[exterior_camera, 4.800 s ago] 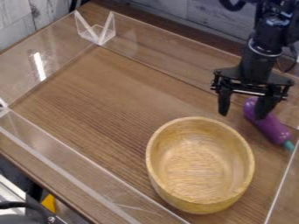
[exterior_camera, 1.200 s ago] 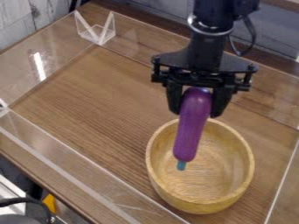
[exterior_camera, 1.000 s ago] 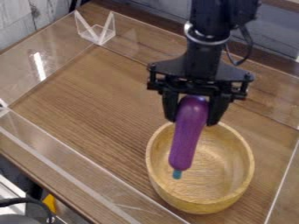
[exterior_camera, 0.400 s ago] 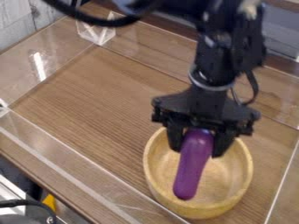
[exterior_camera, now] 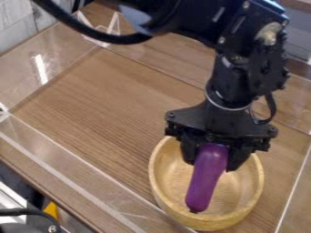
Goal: Put the purple eggplant in the brown bowl
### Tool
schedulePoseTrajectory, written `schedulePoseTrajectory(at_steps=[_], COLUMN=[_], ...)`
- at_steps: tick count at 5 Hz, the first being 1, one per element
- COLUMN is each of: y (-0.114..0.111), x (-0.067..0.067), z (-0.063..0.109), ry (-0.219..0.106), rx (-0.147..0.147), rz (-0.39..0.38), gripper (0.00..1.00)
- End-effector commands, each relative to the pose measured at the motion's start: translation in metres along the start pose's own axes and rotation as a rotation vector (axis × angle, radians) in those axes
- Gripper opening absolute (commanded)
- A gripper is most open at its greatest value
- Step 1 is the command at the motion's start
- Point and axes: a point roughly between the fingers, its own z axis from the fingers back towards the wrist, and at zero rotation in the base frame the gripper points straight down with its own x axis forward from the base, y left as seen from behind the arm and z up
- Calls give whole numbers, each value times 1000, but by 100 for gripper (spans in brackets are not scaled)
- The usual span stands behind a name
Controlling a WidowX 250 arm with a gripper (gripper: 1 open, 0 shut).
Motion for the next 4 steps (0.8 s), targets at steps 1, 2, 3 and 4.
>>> schedulePoseTrajectory(at_steps=[1,2,3,4], y=[-3,-3,-3,-3], x=[-4,-5,-6,-7], z=[-2,-5,-7,-9], ry=[0,2,4,6], rx=[7,15,22,29], rz=[-1,5,11,16], gripper=[0,0,0,0])
